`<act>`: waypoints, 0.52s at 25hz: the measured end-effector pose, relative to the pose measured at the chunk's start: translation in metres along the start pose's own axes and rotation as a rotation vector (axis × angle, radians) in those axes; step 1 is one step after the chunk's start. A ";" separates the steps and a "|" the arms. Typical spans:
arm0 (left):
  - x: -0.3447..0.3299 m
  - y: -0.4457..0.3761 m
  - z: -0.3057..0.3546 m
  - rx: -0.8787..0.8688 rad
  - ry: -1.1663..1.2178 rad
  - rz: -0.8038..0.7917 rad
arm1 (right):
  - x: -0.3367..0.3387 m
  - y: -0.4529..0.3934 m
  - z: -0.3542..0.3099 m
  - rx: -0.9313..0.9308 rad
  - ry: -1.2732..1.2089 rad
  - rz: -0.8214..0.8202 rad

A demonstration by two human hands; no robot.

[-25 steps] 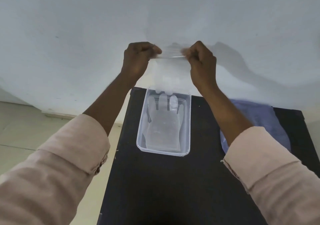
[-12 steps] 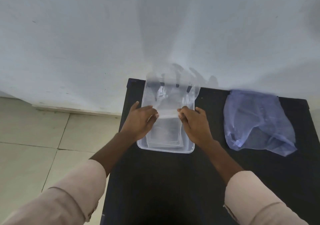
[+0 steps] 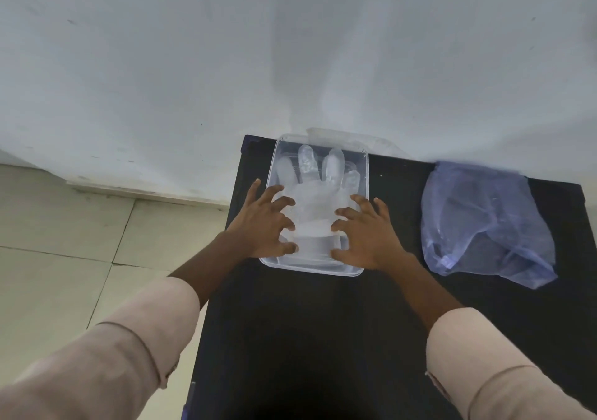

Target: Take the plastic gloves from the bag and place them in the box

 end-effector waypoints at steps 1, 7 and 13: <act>-0.001 0.000 -0.001 -0.021 -0.027 -0.023 | -0.002 0.000 0.000 0.020 0.022 -0.055; 0.000 -0.001 0.003 -0.047 -0.090 -0.127 | -0.005 -0.003 0.002 0.006 0.130 -0.309; 0.011 0.001 0.005 0.021 -0.077 -0.289 | 0.001 0.001 -0.003 0.014 0.096 -0.306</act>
Point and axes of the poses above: each hand's wrist, its own y-axis away from the middle knuckle, its own x-axis out of the back of the hand, z = x × y, the point moved 8 cm from there along -y, towards the middle knuckle, and after that the axes turned 14 degrees about -y, right-handed, at the moved point
